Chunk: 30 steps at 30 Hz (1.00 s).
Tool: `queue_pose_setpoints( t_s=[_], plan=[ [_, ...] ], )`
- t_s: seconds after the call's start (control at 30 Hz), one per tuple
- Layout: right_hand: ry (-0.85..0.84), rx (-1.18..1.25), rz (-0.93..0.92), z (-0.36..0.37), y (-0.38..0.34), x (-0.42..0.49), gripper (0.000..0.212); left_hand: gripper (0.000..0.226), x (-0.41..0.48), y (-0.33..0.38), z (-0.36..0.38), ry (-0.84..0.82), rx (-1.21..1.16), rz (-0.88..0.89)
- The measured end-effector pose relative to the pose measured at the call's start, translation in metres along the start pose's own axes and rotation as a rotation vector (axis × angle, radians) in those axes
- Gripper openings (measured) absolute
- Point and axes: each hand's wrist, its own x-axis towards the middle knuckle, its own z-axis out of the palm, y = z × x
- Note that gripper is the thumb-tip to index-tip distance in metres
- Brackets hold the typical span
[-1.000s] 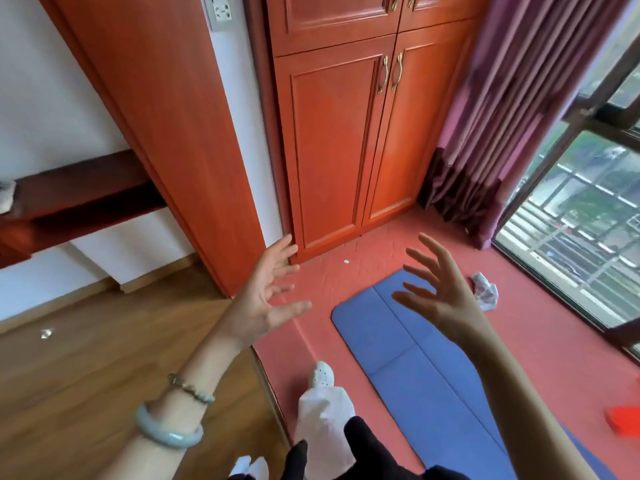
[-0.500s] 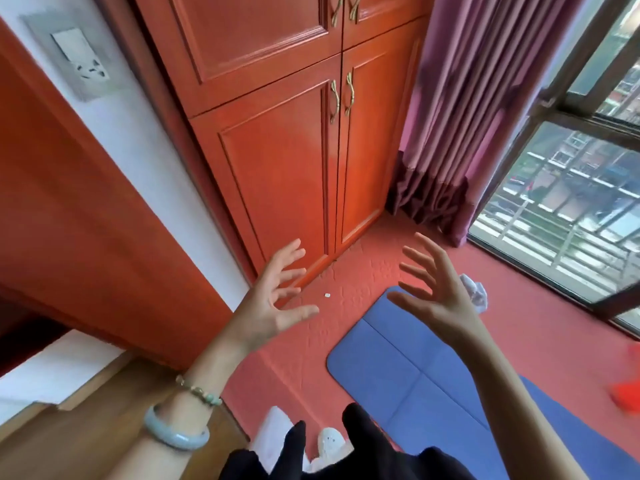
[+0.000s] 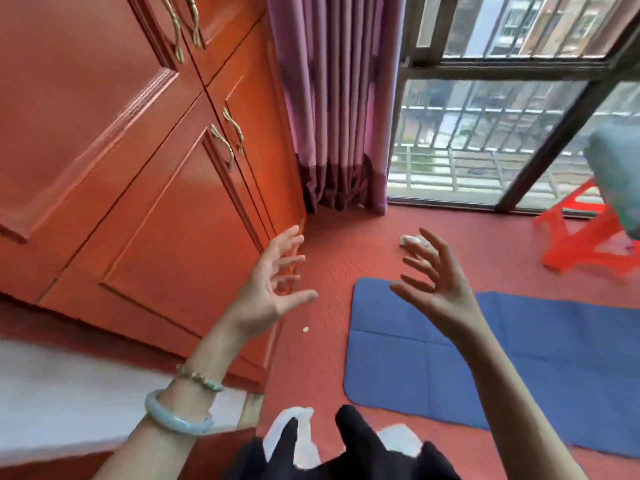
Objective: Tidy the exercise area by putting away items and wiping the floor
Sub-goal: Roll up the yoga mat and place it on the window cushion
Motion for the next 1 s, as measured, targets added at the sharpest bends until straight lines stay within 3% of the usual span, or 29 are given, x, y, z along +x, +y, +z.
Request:
queue_pose_setpoints(
  t_s=[0.17,0.47,1.0],
  plan=[
    [0.222,-0.005,0.006,0.022,0.004,0.005,0.085,0.087,0.056,-0.006,-0.024,-0.133,-0.013,0.073],
    [0.511,0.005,0.083,0.006,0.005,0.039,0.082,0.086,0.171,-0.023,0.002,-0.307,-0.068,0.097],
    [0.758,0.003,0.200,-0.044,0.034,0.127,0.084,0.081,0.334,-0.029,0.081,-0.670,0.008,0.156]
  ],
)
